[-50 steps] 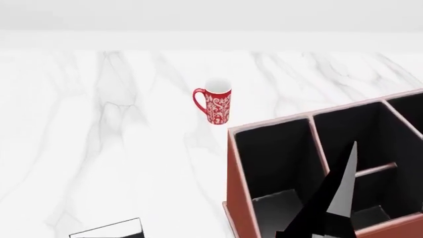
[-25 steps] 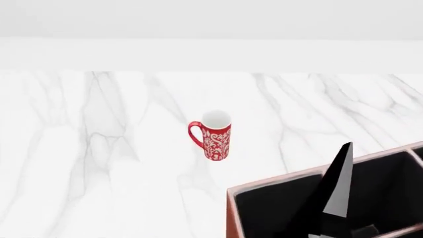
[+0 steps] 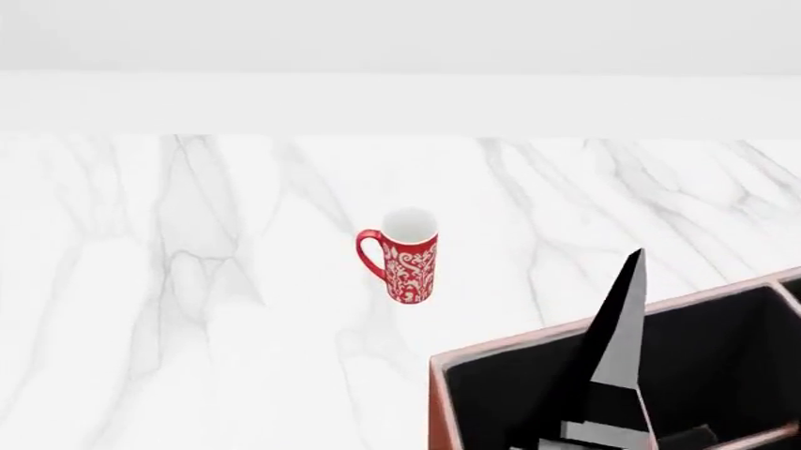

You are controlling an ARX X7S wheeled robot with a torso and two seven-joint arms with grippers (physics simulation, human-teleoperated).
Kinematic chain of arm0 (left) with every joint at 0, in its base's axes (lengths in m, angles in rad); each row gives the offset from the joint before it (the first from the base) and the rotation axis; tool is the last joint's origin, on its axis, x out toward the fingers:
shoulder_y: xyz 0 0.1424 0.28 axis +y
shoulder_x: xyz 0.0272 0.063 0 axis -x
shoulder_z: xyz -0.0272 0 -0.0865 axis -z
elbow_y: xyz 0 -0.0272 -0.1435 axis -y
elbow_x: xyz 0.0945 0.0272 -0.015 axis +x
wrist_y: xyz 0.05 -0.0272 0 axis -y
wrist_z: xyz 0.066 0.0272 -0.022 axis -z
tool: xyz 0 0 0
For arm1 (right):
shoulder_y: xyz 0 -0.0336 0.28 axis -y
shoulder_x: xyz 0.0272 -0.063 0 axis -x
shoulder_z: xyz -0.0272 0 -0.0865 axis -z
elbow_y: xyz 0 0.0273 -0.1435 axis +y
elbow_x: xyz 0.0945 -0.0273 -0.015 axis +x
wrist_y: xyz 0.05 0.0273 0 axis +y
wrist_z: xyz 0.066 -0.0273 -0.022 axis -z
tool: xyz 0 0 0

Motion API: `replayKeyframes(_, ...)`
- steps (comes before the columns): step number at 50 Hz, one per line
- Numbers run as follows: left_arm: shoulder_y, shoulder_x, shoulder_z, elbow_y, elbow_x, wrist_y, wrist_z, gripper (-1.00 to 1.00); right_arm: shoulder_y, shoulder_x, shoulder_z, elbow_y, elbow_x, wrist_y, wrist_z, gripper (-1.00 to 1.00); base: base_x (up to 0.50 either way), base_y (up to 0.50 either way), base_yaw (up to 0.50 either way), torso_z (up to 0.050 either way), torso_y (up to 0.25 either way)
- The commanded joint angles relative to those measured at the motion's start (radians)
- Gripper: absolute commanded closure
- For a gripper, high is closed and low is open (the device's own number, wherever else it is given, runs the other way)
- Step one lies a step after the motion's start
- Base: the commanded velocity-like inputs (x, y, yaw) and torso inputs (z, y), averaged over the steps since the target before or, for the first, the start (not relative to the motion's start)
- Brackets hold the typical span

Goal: Pick up the book and place it in the left compartment of the caddy.

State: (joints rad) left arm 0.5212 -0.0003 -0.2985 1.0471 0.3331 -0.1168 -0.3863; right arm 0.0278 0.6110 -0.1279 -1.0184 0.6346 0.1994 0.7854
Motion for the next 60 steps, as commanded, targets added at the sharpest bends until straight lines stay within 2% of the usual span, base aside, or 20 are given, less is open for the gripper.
replayKeyframes(1,-0.007,0.0,0.0,0.0,-0.006,-0.01,0.003,-1.0,0.17,0.237,-0.074,-0.023,0.177,0.053,0.145,-1.0,0.0,0.0,0.0,0.0,0.0)
replayKeyframes(12,-0.023,0.0,0.012,0.0,0.007,-0.029,0.009,-1.0,0.326,0.328,-0.095,-0.006,0.347,0.135,0.166,-1.0,0.0,0.0,0.0,0.0,0.0)
replayKeyframes(23,-0.025,0.0,0.02,0.0,0.014,-0.035,0.009,-1.0,0.514,0.376,-0.172,-0.018,0.497,0.288,0.245,-1.0,0.0,0.0,0.0,0.0,0.0)
replayKeyframes(24,-0.029,0.0,0.025,0.0,0.018,-0.039,0.011,-1.0,0.568,0.385,-0.21,-0.026,0.494,0.34,0.258,-1.0,0.0,0.0,0.0,0.0,0.0)
replayKeyframes(32,-0.037,0.0,0.031,0.0,0.024,-0.048,0.015,-1.0,0.718,0.415,-0.278,-0.027,0.678,0.385,0.321,-1.0,0.0,0.0,0.0,0.0,0.0)
replayKeyframes(34,-0.035,0.0,0.03,0.0,0.022,-0.046,0.013,-1.0,0.777,0.422,-0.318,-0.027,0.746,0.405,0.313,-1.0,0.0,0.0,0.0,0.0,0.0)
replayKeyframes(41,-0.037,0.0,0.03,0.0,0.024,-0.047,0.015,-1.0,0.901,0.435,-0.453,-0.028,0.771,0.396,0.295,-1.0,0.0,0.0,0.0,0.0,0.0)
replayKeyframes(45,-0.039,0.0,0.031,0.0,0.023,-0.05,0.016,-1.0,1.01,0.474,-0.606,-0.028,0.794,0.298,0.3,-1.0,0.0,0.0,0.0,0.0,0.0)
replayKeyframes(51,-0.04,0.0,0.03,0.0,0.02,-0.052,0.017,-1.0,1.227,0.543,-0.938,-0.028,0.755,0.096,0.265,-1.0,0.0,0.0,0.0,0.0,0.0)
replayKeyframes(58,-0.042,0.0,0.03,0.0,0.019,-0.054,0.017,-1.0,1.35,0.566,-1.096,-0.028,0.747,0.016,0.19,-1.0,0.0,0.0,0.0,0.0,0.0)
replayKeyframes(60,-0.043,0.0,0.031,0.0,0.019,-0.056,0.019,-1.0,1.355,0.575,-1.095,-0.023,0.764,0.003,0.167,-1.0,0.0,0.0,0.0,0.0,0.0)
